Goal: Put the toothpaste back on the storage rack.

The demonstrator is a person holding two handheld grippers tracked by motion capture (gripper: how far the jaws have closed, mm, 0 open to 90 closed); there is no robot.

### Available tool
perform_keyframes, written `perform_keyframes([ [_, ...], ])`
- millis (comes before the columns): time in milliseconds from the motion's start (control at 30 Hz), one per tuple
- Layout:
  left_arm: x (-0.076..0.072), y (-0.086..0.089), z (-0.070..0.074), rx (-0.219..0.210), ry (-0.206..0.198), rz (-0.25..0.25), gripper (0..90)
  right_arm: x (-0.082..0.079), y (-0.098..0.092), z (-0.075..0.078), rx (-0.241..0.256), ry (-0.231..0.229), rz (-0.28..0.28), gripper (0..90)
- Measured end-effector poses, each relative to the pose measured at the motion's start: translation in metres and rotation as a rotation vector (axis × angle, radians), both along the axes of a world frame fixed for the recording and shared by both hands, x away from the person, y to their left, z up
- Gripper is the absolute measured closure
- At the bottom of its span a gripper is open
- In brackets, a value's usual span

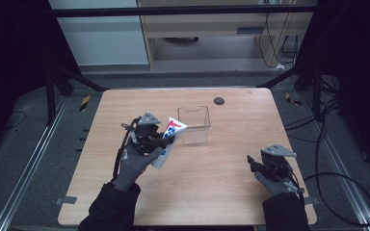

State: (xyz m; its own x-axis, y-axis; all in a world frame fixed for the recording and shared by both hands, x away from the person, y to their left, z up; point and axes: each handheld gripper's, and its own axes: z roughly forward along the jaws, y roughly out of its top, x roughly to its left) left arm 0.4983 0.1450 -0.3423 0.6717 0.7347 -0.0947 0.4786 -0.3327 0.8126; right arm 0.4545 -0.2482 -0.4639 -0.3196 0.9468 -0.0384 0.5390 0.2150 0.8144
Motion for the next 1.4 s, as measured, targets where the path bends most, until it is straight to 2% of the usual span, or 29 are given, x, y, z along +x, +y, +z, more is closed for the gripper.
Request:
perform_keyframes([
  [67, 0.005, 0.002, 0.005, -0.031, -0.048, 0.044, 72.7, 0.000, 0.000, 0.000, 0.005, -0.004, -0.005, 41.8],
  [200, 0.017, 0.004, 0.011, -0.087, -0.084, 0.082, 72.7, 0.000, -0.001, -0.001, -0.002, -0.009, -0.001, 41.5],
  [533, 0.037, -0.014, 0.019, -0.139, -0.210, 0.166, 72.7, 0.001, 0.000, -0.001, -0.001, -0.015, -0.003, 41.5],
  [633, 0.042, -0.020, 0.021, -0.177, -0.228, 0.175, 72.7, 0.001, 0.000, -0.002, -0.003, -0.015, -0.004, 41.5],
  [767, 0.049, -0.032, 0.023, -0.162, -0.271, 0.194, 72.7, 0.002, 0.001, -0.003, -0.002, -0.014, 0.000, 41.5],
  [967, 0.059, -0.042, 0.030, -0.191, -0.297, 0.201, 72.7, 0.002, -0.001, -0.003, 0.006, -0.016, -0.003, 41.4],
  [1100, 0.065, -0.048, 0.029, -0.217, -0.299, 0.200, 72.7, 0.002, 0.000, -0.003, 0.008, -0.021, -0.003, 41.5],
  [1400, 0.083, -0.063, 0.020, -0.243, -0.274, 0.190, 72.7, 0.003, -0.002, -0.004, 0.012, -0.021, -0.007, 41.3],
])
